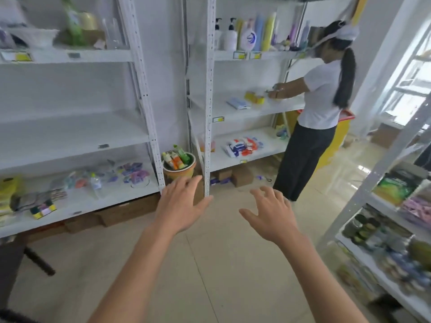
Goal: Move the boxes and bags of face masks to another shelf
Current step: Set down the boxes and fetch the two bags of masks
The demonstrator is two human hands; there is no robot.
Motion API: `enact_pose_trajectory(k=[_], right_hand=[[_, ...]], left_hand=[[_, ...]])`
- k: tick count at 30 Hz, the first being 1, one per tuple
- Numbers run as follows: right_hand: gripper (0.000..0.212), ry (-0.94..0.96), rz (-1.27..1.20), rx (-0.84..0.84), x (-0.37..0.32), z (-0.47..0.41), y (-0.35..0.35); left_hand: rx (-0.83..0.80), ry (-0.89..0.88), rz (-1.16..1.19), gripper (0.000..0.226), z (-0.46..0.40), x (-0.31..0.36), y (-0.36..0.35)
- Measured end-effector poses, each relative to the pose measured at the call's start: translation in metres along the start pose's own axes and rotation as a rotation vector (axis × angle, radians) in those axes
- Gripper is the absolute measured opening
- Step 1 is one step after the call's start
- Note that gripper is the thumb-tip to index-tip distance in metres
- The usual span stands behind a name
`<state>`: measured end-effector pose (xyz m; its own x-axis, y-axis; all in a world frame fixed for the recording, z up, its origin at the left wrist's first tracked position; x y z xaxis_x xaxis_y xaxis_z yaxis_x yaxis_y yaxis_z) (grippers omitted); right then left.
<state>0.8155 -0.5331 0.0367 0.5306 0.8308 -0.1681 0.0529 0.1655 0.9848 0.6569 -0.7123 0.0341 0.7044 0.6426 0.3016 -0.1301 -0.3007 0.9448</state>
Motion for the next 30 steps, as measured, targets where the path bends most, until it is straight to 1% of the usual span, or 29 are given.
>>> enact_pose_trajectory(k=[4, 10, 15, 20, 25, 27, 30], right_hand=[[0.066, -0.061, -0.006, -0.008, 0.038, -0.071, -0.001], [0.061, -0.091, -0.028, -0.035, 0.096, -0.195, 0.000], [0.056, -0.071, -0.052, -0.060, 0.128, -0.297, 0.010], [0.054, -0.036, -0.089, -0.133, 0.136, -0.392, 0.005], [0.051, -0.005, -0.103, -0.181, 0.138, -0.499, 0.000], [0.054, -0.001, -0.111, -0.194, 0.138, -0.541, 0.001], [0.065, -0.030, -0.153, -0.235, 0.139, -0.598, 0.009]], left_hand=[[-0.042, -0.066, 0.020, 0.073, -0.099, 0.019, -0.028], [-0.100, -0.038, 0.038, 0.074, -0.237, 0.026, -0.071], [-0.093, -0.007, 0.013, 0.072, -0.331, 0.027, -0.083], [-0.065, 0.033, 0.047, 0.071, -0.406, 0.012, -0.096], [-0.033, 0.067, 0.093, 0.068, -0.501, -0.016, -0.113], [-0.029, 0.068, 0.135, 0.068, -0.541, -0.025, -0.120], [-0.049, 0.063, 0.191, 0.069, -0.601, -0.034, -0.126]])
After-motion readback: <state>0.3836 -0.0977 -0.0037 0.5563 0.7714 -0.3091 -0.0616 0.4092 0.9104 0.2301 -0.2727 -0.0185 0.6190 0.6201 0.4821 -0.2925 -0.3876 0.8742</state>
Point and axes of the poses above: each hand's wrist, its own z-axis away from the middle knuckle, its own y-axis out of the back of the hand, x = y × z, the point moved 4 cm from there along -z, towards the middle knuckle, and after that the axes turned 7 degrees about -x, right-handed, at the moved point
